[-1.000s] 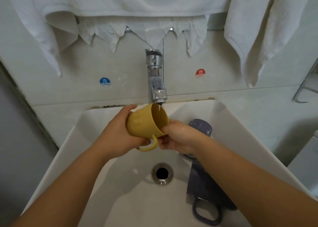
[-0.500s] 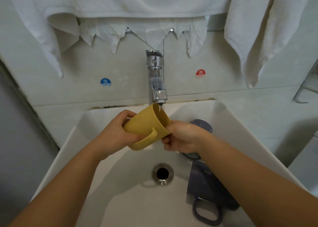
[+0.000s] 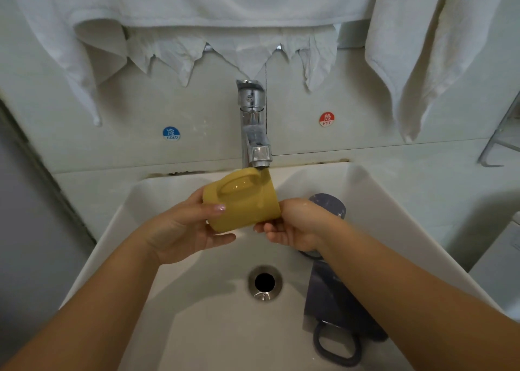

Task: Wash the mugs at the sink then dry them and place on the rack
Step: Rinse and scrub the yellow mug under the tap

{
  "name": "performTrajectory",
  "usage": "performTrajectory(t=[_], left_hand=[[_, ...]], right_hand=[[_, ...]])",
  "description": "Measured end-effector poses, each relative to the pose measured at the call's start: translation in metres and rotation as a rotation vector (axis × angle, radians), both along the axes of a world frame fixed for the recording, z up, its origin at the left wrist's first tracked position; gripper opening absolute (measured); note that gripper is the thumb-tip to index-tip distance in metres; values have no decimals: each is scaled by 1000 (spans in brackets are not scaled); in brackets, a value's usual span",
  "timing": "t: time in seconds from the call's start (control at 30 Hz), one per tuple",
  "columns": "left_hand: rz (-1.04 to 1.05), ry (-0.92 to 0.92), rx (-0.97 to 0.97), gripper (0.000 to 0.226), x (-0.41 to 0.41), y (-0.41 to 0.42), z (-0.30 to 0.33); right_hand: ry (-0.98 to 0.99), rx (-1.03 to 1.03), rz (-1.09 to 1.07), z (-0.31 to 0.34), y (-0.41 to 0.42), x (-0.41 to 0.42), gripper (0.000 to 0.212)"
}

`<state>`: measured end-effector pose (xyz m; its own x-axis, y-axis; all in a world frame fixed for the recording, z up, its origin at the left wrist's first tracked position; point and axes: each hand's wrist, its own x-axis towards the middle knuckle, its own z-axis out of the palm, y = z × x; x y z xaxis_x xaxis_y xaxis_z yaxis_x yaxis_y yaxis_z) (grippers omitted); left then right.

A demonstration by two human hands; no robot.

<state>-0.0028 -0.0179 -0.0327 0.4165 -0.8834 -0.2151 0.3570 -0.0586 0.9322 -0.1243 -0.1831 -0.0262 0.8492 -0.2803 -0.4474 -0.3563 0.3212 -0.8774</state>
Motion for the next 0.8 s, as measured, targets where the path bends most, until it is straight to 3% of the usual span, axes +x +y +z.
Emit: performTrajectory(t=[0.13, 0.2, 0.3, 0.43, 0.6, 0.8], left_hand=[[106, -6, 52, 101, -3, -2, -1], [126, 66, 74, 100, -4, 0, 0], [170, 131, 116, 65, -7, -1, -1], [256, 183, 141, 59, -8, -7, -5], [322, 164, 170, 53, -4, -11, -9], [288, 122, 287, 58, -8, -16, -14]], right_hand=[[1, -386, 68, -1, 3, 2, 7], [-44, -644, 32, -3, 0, 7, 11], [-86, -845, 25, -4, -2, 9, 17], [-118, -887, 10, -8, 1, 12, 32], [-100, -693, 128, -5, 2, 14, 16], [-121, -905, 23, -7, 1, 16, 18]])
